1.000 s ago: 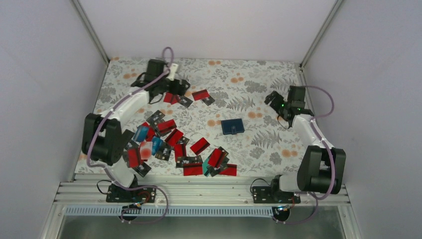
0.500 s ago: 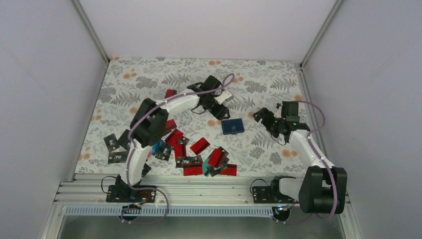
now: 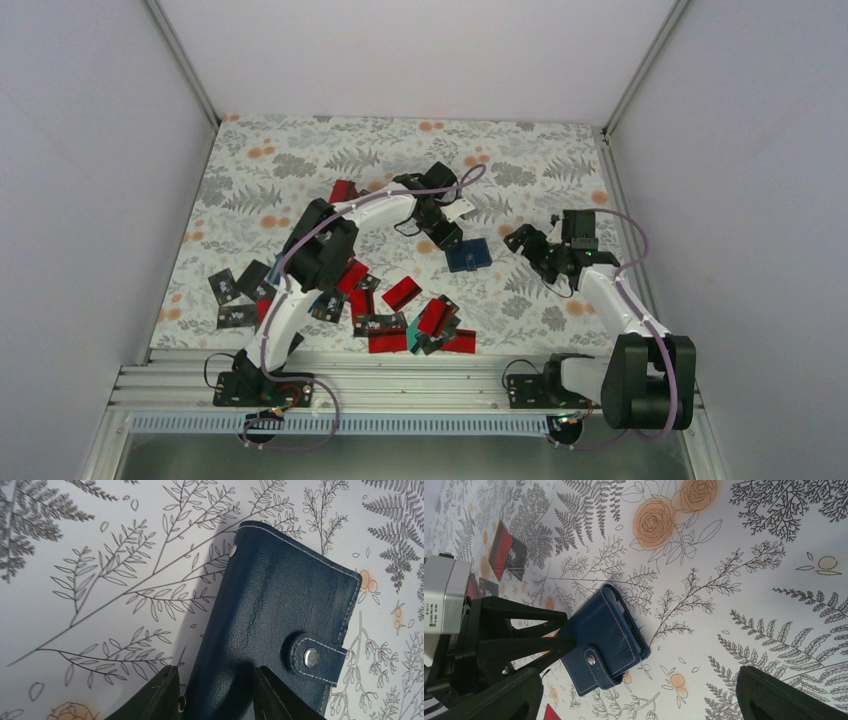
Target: Put the credit cards into the card holder
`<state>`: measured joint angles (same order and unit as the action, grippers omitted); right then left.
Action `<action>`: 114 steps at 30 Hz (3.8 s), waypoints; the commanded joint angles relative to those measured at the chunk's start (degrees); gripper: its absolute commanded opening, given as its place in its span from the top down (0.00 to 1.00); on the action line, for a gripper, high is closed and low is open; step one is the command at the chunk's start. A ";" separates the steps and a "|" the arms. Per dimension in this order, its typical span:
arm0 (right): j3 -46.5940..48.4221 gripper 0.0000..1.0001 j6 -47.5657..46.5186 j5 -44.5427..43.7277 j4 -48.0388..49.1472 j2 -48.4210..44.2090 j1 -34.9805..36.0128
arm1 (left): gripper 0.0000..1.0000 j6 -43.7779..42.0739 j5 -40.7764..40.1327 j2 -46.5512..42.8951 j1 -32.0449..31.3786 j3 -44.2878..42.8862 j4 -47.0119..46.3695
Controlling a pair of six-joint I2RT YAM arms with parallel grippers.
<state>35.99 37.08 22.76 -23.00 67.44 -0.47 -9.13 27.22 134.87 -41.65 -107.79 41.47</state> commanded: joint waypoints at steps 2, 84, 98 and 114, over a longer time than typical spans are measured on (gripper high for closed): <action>-0.83 0.02 0.43 1.26 0.01 0.17 0.57 | 0.70 -1.62 1.10 1.55 -1.32 -0.54 1.11; 11.35 0.64 -1.03 2.16 1.04 10.63 17.95 | 0.97 36.23 -15.23 -25.08 -3.62 26.99 -18.11; 12.52 0.70 1.99 -2.08 2.69 16.34 25.17 | 0.98 37.76 -15.42 -28.21 -4.67 28.45 -17.67; 14.43 0.85 1.04 -6.08 1.60 19.54 25.78 | 0.98 37.19 -16.29 -29.96 -5.86 29.04 -16.25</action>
<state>48.40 38.37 20.27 -20.53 86.24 25.04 27.88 10.41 107.85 -46.68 -78.83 24.53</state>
